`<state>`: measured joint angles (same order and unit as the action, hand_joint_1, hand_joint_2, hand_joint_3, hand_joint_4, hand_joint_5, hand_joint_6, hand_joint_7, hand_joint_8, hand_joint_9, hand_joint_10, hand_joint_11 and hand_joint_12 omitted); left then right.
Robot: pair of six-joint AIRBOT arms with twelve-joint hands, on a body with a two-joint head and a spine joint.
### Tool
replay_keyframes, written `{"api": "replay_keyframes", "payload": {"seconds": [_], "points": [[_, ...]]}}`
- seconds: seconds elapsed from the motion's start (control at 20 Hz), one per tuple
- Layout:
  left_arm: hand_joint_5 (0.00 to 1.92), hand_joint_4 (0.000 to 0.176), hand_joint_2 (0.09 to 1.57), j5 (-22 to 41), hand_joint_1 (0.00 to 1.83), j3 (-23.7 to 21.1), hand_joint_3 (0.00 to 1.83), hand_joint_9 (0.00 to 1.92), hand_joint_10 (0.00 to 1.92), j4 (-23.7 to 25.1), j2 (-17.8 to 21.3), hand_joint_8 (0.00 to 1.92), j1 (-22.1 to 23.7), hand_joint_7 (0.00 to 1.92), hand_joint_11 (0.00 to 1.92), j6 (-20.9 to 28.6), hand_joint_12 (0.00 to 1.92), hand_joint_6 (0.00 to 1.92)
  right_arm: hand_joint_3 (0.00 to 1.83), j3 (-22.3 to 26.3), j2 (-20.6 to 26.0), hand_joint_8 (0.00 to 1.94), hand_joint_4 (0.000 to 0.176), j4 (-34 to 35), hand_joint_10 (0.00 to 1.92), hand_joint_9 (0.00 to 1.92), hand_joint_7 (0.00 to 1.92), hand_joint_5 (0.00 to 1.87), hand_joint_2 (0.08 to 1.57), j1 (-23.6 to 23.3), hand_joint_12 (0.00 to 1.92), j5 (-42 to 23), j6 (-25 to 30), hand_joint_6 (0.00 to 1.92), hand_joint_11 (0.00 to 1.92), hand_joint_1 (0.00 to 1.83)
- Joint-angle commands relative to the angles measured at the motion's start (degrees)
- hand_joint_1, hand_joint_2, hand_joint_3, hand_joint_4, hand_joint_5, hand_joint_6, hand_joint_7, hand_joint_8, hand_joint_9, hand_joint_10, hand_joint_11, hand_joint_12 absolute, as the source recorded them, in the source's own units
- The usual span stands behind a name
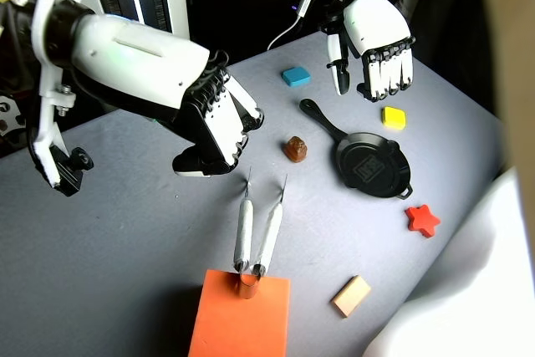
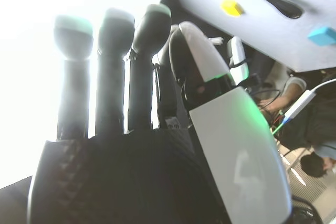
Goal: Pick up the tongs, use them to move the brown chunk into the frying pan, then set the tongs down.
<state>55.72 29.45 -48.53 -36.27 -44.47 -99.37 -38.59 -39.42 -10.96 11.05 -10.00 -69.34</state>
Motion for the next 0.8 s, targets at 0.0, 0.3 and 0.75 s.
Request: {"api": "replay_keyframes", "payload": {"seconds": [0.0,0.3,0.75], "points": [[0.00,0.000,1.08,5.95,0.00,0.08,0.16,0.00,0.03,2.56,0.47,0.03,0.18,0.01,0.00,-0.50,0.26,0.01,0.32,0.07,0.22,0.17,0.000,0.24,0.45,0.02,0.11,0.03,0.89,-0.63,0.95,-5.74,-0.63,0.17,0.00,0.67],[0.01,0.000,1.17,7.05,0.00,-0.27,0.00,0.05,0.01,1.43,0.47,0.01,0.08,0.06,0.00,-1.20,0.35,0.00,0.02,-0.57,-0.61,0.01,0.000,0.39,0.50,0.01,0.19,0.07,1.08,-0.45,1.11,-4.57,-0.63,0.10,0.00,0.37],[0.02,0.000,1.18,12.20,0.00,-1.92,0.00,0.06,0.01,-0.16,0.60,0.01,-3.57,0.06,0.00,1.65,0.34,0.00,0.00,-8.11,-10.02,0.00,0.000,2.96,0.29,0.00,0.09,0.03,1.04,-4.38,0.50,10.70,-1.73,0.03,0.00,0.90]]}}
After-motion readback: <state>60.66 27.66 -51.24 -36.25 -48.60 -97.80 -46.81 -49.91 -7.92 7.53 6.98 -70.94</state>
